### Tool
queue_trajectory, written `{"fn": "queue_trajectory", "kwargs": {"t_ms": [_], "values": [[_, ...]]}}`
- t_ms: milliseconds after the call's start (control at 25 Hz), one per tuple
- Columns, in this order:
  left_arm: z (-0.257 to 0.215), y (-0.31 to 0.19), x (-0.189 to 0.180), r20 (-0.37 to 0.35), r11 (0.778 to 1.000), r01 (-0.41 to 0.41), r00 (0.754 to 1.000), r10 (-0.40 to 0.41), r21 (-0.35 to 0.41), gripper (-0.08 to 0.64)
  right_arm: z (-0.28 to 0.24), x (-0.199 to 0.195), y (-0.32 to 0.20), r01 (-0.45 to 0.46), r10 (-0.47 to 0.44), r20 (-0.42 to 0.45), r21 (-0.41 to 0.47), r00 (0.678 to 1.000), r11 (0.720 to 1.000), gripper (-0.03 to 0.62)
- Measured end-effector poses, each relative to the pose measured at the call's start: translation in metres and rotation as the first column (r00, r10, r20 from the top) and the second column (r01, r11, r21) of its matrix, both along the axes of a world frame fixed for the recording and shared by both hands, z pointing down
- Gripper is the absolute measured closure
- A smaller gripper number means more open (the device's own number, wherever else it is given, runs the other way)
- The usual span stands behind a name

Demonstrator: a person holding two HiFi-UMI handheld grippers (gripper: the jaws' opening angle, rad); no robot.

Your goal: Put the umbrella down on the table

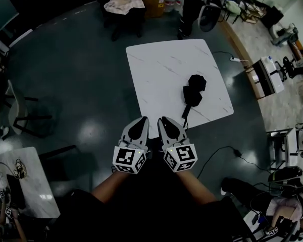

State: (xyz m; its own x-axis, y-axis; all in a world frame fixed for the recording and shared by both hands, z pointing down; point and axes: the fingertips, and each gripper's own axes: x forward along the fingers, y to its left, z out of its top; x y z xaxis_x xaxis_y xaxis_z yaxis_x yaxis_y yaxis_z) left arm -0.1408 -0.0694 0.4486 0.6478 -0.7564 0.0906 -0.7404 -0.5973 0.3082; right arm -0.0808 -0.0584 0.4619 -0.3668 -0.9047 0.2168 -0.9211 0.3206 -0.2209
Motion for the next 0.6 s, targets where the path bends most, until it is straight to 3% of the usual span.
{"fn": "queue_trajectory", "kwargs": {"t_ms": [200, 600], "values": [[-0.003, 0.001, -0.024, 0.004, 0.998, 0.05, 0.999, -0.05, 0.03, 0.542, -0.009, -0.027, 0.003, 0.033, -0.029, -0.063, 0.062, 0.998, 0.998, 0.545], [-0.01, 0.007, -0.053, 0.035, 0.993, 0.084, 0.996, -0.087, 0.08, 0.543, -0.026, -0.065, 0.006, 0.086, -0.074, -0.092, 0.129, 0.993, 0.988, 0.566]]}}
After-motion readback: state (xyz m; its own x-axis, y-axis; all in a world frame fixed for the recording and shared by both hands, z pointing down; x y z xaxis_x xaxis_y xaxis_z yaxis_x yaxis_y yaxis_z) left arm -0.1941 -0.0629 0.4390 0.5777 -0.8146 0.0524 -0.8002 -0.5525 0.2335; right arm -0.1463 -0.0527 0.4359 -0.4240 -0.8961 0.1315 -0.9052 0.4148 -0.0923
